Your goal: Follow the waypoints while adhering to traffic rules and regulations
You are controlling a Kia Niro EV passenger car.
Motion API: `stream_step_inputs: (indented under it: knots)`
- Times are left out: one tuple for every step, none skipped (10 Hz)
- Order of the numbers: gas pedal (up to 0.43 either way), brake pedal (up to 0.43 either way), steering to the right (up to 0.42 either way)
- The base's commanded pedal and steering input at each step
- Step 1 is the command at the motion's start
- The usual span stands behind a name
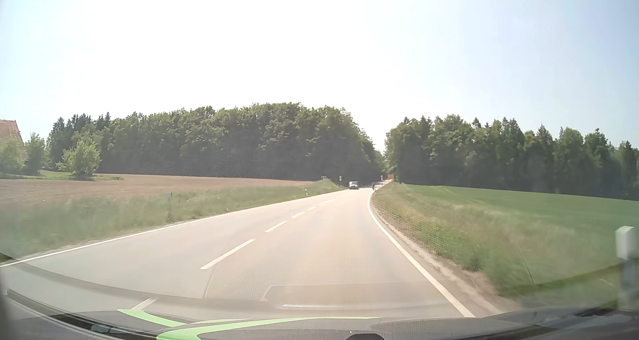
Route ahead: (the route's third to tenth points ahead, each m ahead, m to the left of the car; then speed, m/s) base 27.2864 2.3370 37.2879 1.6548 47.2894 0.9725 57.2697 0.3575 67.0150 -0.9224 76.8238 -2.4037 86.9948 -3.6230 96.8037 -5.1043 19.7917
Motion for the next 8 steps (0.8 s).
stream_step_inputs:
  knots:
    - [0.000, 0.165, 0.004]
    - [0.000, 0.171, 0.005]
    - [0.000, 0.171, 0.005]
    - [0.000, 0.171, 0.008]
    - [0.000, 0.171, 0.011]
    - [0.000, 0.171, 0.011]
    - [0.000, 0.165, 0.012]
    - [0.000, 0.171, 0.011]
